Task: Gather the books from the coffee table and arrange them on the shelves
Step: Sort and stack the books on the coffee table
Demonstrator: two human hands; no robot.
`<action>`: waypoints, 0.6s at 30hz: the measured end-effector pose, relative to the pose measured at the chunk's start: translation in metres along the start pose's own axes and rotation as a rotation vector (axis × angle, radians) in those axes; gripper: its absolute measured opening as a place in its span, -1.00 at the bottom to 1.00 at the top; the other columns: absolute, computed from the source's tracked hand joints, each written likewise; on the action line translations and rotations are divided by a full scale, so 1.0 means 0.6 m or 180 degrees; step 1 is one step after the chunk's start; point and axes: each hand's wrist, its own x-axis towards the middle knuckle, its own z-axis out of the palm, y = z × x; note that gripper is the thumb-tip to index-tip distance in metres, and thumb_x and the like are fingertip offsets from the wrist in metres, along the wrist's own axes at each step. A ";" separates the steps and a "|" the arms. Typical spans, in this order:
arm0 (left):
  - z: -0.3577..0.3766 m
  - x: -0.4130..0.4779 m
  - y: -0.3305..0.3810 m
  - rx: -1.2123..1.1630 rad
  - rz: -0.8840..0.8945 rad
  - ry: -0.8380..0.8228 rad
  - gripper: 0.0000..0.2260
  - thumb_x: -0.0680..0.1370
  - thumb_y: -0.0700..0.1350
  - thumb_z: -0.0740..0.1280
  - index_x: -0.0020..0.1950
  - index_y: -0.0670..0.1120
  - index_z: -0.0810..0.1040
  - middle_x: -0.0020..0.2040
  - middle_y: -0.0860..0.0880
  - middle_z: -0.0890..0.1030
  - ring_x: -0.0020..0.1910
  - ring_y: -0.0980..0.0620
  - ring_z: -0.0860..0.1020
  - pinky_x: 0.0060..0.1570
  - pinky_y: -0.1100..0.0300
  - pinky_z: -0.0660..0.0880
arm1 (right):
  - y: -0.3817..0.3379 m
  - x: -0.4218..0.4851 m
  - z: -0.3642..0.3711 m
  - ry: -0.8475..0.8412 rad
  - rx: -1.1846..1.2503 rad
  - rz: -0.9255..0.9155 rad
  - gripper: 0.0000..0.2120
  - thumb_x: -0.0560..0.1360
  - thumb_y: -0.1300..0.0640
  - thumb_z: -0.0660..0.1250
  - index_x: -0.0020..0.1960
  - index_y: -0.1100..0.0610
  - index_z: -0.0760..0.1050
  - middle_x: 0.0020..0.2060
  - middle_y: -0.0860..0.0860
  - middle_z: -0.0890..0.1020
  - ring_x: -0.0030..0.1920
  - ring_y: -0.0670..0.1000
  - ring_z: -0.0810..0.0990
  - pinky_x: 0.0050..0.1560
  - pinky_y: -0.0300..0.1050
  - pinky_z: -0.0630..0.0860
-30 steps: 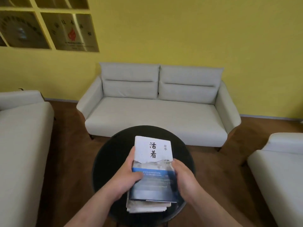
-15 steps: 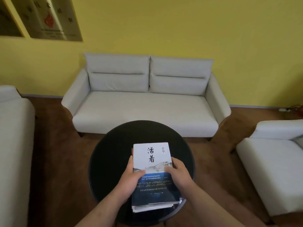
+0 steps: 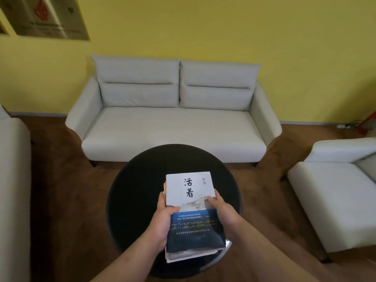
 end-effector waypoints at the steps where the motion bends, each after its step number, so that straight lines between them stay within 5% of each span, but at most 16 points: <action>1: -0.004 0.004 -0.004 -0.0003 -0.0033 0.0044 -0.41 0.54 -0.13 0.37 0.40 0.40 0.27 0.12 -0.06 0.66 -0.06 -0.10 0.74 -0.20 -0.04 0.67 | 0.002 0.001 0.000 0.0009 -0.0022 -0.0006 -0.58 0.68 -0.08 0.23 0.50 -0.28 0.27 0.25 -0.02 0.63 0.20 0.11 0.67 0.25 0.14 0.61; 4: -0.012 0.016 -0.015 0.0020 -0.0042 -0.0049 -0.51 0.51 -0.09 0.39 0.30 0.37 0.38 -0.03 0.01 0.73 -0.05 -0.11 0.74 -0.19 -0.02 0.67 | 0.005 0.004 -0.001 0.0031 -0.0121 -0.0043 -0.59 0.68 -0.05 0.24 0.49 -0.26 0.28 0.22 -0.04 0.65 0.17 0.09 0.69 0.20 0.09 0.65; 8: -0.016 0.025 -0.015 -0.0240 -0.0064 -0.0249 -0.64 0.50 0.01 0.38 0.04 0.53 0.51 0.01 0.04 0.73 0.02 -0.14 0.73 -0.12 -0.07 0.66 | -0.006 0.006 -0.001 -0.0028 -0.0255 -0.0052 -0.69 0.68 -0.09 0.20 0.37 -0.39 0.30 0.21 -0.09 0.64 0.18 0.06 0.68 0.10 0.02 0.67; 13: -0.014 0.023 -0.012 -0.0186 -0.0081 -0.0207 -0.57 0.53 -0.07 0.36 -0.04 0.57 0.49 -0.04 0.09 0.73 -0.01 -0.09 0.73 -0.18 -0.03 0.67 | -0.005 0.019 0.002 -0.0019 -0.0457 -0.0246 -0.51 0.70 -0.10 0.17 0.56 -0.34 0.10 0.27 -0.11 0.59 0.20 0.05 0.66 0.13 0.00 0.67; 18: -0.012 0.000 -0.006 0.0175 -0.0135 -0.0081 -0.43 0.56 -0.13 0.38 0.32 0.49 0.29 0.17 -0.01 0.64 -0.04 -0.06 0.74 -0.17 -0.03 0.68 | 0.018 0.013 -0.002 -0.0029 -0.0401 -0.0296 -0.53 0.68 -0.10 0.20 0.53 -0.28 0.13 0.27 -0.12 0.58 0.16 0.02 0.69 -0.09 -0.19 0.67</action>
